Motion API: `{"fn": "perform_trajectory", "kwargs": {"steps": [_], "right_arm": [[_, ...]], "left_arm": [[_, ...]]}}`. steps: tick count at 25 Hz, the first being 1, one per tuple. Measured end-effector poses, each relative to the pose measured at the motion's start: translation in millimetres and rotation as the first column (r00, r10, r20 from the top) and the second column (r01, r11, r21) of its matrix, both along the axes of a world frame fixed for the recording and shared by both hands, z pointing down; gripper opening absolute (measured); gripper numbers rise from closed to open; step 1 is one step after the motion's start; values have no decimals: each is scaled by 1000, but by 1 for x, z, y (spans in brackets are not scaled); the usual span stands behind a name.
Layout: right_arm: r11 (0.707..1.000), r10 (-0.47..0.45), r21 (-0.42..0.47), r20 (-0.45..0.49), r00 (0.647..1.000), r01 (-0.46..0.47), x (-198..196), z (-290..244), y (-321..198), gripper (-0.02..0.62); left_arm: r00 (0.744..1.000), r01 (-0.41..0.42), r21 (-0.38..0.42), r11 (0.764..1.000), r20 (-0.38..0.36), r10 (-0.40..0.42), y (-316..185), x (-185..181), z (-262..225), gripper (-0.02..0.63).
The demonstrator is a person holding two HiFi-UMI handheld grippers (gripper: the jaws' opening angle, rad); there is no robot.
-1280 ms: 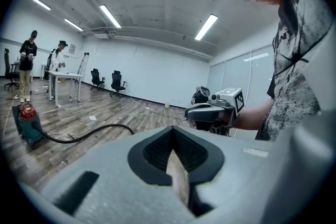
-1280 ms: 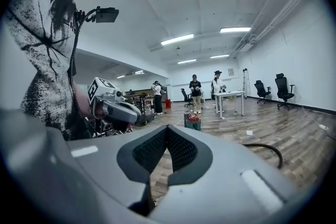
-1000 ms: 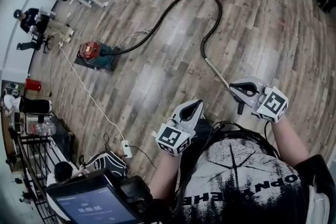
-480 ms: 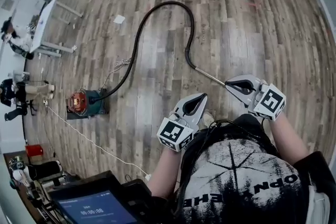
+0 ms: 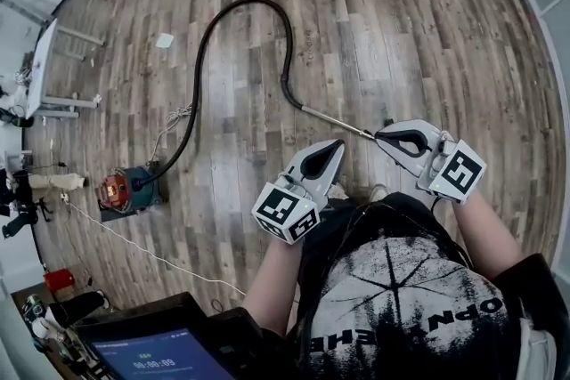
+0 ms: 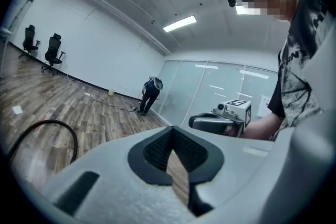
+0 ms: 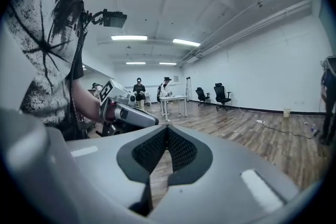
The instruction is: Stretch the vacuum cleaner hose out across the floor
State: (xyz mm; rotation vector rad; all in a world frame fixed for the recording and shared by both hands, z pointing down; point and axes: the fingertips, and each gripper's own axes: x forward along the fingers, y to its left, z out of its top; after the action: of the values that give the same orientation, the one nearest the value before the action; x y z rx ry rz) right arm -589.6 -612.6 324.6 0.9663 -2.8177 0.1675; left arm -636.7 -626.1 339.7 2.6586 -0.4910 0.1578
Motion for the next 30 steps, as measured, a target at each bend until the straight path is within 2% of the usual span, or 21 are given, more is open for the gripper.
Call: {"fn": "perform_trajectory", "kwargs": {"steps": [2, 4, 8, 13, 17, 20, 23, 28, 30], "right_arm": [[1000, -9, 3, 17, 1000, 8, 8, 4, 6, 5], [999, -4, -44, 8, 1000, 4, 14, 19, 7, 5], [999, -20, -45, -62, 998, 18, 15, 42, 3, 5], [990, 17, -132, -221, 975, -47, 17, 92, -35, 5], [982, 20, -176, -284, 959, -72, 15, 149, -84, 9], [968, 13, -233, -313, 950, -90, 14, 217, -111, 29], [938, 29, -319, -311, 950, -133, 13, 302, -128, 83], [905, 2, -392, -383, 924, -165, 18, 483, -148, 174], [891, -23, -425, -399, 917, -163, 17, 560, -156, 202]], "left_arm": [[1000, 15, -2, 1000, 1, -15, 6, 11, 2, -1], [1000, 20, -1, 1000, 17, -20, 11, 20, 11, 0], [997, -57, 22, 998, 62, 56, 18, 30, 34, 0], [985, -147, 36, 988, 91, 144, -24, 29, 71, 0], [984, -165, 83, 983, 78, 159, -88, 28, 95, 0], [990, -128, 135, 983, 75, 118, -122, 19, 123, 0], [996, -59, 118, 991, 71, 51, -145, 2, 165, 0], [1000, 1, 143, 990, 28, -5, -164, -9, 257, 0], [999, 24, 153, 988, 44, -31, -170, -11, 299, 0]]}}
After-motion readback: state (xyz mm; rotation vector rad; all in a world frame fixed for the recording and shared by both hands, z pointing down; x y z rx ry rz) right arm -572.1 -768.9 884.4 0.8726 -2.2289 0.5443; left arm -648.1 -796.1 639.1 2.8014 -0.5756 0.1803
